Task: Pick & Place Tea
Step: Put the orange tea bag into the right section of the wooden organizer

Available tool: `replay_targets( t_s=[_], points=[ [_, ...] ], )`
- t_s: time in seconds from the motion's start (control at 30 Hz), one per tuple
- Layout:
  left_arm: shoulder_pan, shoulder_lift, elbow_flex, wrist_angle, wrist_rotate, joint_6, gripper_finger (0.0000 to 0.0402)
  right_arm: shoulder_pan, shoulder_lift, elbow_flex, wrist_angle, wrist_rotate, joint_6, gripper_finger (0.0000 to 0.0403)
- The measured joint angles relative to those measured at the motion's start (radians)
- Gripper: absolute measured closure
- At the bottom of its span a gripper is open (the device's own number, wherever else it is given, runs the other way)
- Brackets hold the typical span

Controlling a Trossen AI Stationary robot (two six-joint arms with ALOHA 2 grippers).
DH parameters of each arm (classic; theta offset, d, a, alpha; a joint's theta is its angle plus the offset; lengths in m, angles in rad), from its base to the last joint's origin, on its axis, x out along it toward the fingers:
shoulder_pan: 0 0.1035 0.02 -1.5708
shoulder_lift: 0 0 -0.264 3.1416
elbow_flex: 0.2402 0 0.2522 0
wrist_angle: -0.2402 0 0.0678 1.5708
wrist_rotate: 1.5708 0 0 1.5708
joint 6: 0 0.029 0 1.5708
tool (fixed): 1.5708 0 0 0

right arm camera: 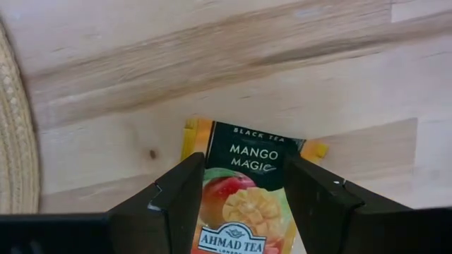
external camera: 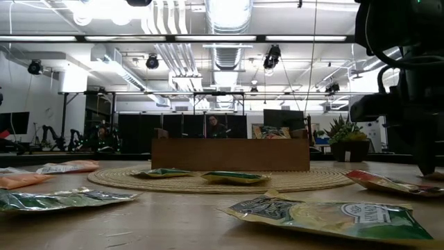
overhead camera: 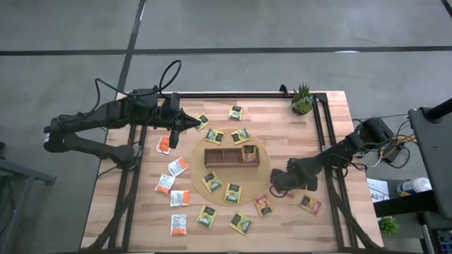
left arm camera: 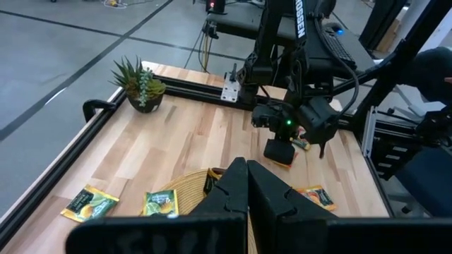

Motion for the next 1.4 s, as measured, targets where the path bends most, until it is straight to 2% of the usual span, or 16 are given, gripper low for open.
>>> replay_targets(
  t_s=[0.17,0.27,0.37,0.5,0.53,0.73,0.83,1.07,1.4],
  points=[
    [0.000,0.000,0.000,0.001,-0.001,0.000,0.0400,0.000,-0.002,-0.032,0.031,0.000,0.001,0.0214],
    [0.000,0.000,0.000,0.008,-0.002,0.000,0.0400,0.000,-0.003,-0.046,0.050,0.001,-0.006,0.0234],
    [0.000,0.000,0.000,0.018,-0.001,0.000,0.0400,0.000,-0.003,-0.054,0.064,0.004,-0.018,0.0283],
    [0.000,0.000,0.000,0.021,-0.001,0.000,0.0400,0.001,-0.003,-0.059,0.066,0.022,-0.034,0.0374],
    [0.000,0.000,0.000,0.021,-0.001,0.000,0.0400,0.001,-0.003,-0.059,0.065,0.024,-0.040,0.0382],
    [0.000,0.000,0.000,0.028,-0.001,0.001,0.0400,0.001,-0.004,-0.056,0.058,0.032,-0.049,0.0394],
    [0.000,0.000,0.000,0.030,-0.002,0.000,0.0400,0.002,-0.019,-0.034,0.026,0.069,-0.073,0.0394],
    [0.000,0.000,0.000,0.030,-0.002,0.000,0.0400,0.001,-0.051,0.099,-0.138,0.231,-0.147,0.0395],
    [0.000,0.000,0.000,0.032,-0.001,0.001,0.0400,-0.010,-0.052,0.280,-0.177,0.545,-0.463,0.0395]
  ],
)
